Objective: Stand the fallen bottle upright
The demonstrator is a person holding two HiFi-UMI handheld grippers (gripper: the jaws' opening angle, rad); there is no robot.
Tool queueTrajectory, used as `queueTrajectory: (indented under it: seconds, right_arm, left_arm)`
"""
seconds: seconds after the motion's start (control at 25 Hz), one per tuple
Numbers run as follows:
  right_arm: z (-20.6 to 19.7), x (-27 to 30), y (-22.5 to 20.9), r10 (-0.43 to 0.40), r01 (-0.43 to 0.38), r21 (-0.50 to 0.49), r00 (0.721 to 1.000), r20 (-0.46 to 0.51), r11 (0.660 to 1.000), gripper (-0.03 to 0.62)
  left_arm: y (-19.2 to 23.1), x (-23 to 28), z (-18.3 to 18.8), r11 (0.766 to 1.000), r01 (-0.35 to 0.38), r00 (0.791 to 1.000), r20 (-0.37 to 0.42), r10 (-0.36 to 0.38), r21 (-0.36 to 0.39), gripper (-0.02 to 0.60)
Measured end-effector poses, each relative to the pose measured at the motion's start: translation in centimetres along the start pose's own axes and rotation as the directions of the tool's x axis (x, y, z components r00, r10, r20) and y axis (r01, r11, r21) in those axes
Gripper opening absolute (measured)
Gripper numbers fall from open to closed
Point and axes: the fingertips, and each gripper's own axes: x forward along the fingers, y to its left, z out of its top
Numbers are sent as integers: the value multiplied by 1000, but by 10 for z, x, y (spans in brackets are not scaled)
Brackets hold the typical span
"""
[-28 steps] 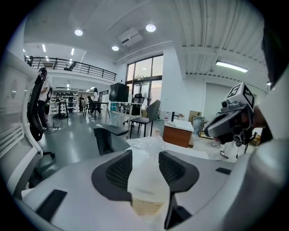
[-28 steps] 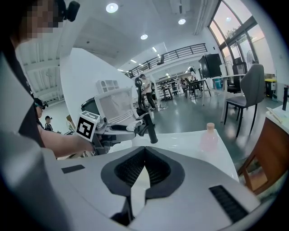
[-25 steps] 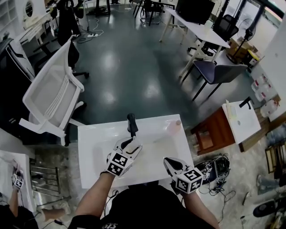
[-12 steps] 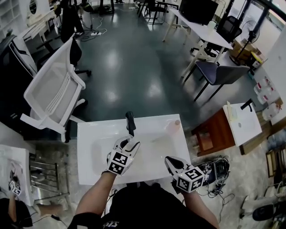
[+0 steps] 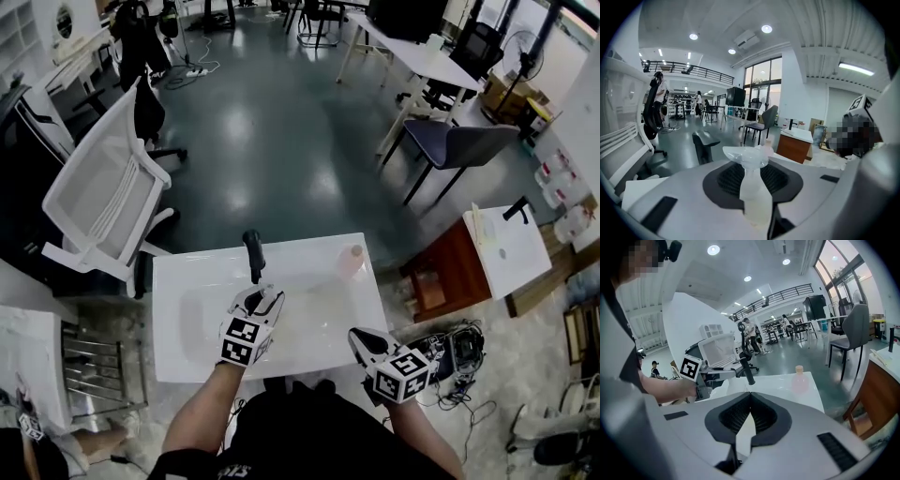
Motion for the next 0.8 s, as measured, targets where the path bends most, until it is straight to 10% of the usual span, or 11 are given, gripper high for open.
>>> queueTrajectory:
  seconds: [0.8]
  right_arm:
    - [-20, -98, -75, -157, 141, 134, 981, 113, 981, 14]
  left_arm:
    - [-178, 59, 154, 938, 310, 931, 151, -332, 153, 112]
